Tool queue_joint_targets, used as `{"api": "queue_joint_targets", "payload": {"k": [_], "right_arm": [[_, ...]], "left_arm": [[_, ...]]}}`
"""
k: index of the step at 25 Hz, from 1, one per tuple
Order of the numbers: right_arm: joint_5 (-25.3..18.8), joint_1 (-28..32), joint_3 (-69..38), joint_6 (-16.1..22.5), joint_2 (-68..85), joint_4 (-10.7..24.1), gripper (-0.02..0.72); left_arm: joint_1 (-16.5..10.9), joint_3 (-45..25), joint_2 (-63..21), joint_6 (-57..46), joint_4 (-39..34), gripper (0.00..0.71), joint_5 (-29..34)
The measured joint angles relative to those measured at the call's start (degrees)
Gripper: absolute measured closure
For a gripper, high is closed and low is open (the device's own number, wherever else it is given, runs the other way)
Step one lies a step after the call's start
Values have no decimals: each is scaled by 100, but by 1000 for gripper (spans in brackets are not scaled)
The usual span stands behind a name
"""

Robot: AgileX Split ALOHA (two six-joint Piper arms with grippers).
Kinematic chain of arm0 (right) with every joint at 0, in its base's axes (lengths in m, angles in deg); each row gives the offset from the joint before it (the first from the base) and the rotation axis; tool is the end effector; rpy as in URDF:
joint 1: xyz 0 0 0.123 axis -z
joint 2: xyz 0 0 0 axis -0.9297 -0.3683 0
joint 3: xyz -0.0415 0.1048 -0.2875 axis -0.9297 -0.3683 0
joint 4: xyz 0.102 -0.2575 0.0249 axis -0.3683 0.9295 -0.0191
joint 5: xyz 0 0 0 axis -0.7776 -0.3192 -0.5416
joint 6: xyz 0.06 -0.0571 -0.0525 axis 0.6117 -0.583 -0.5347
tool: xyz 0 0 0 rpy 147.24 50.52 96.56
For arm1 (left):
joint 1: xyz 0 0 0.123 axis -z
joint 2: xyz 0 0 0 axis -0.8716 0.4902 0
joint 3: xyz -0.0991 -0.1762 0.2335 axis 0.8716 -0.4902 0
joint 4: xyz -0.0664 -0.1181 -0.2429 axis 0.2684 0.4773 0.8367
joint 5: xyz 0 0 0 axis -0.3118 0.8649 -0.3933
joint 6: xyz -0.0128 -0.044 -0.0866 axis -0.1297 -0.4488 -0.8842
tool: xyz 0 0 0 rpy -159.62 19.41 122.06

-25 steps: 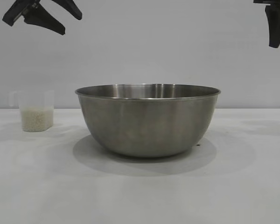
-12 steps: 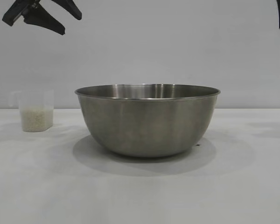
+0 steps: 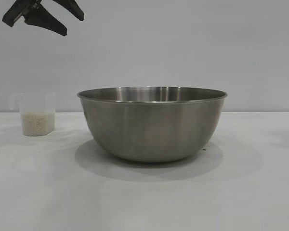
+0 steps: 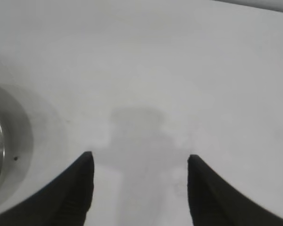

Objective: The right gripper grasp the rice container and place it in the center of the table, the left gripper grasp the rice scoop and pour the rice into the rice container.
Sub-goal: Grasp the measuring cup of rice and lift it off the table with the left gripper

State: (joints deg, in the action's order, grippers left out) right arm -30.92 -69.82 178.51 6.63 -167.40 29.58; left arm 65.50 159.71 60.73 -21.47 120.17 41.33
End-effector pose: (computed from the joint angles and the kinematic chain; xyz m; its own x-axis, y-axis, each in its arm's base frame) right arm 0.3637 0.0143 0.4216 -0.8450 -0.1635 -0.5091 -0.1743 0.9843 -0.0269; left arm 0.4292 -0.0878 0.2707 -0.6695 -0.1639 -0.7245 0.3409 0.7987 -0.4958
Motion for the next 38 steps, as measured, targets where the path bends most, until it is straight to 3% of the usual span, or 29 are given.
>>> {"api": "queue_joint_targets", "payload": {"k": [10,21,38], "right_arm": [[-21,0,-1903,45,1896,0,325],[488,0,-4459,77,4427,0,325],[582,0,-6509,77,7202,-196,325]], "left_arm": [[0,0,0,0,0,383,0],[0,0,0,10,0,383,0],[0,0,0,10,0,383,137]]}}
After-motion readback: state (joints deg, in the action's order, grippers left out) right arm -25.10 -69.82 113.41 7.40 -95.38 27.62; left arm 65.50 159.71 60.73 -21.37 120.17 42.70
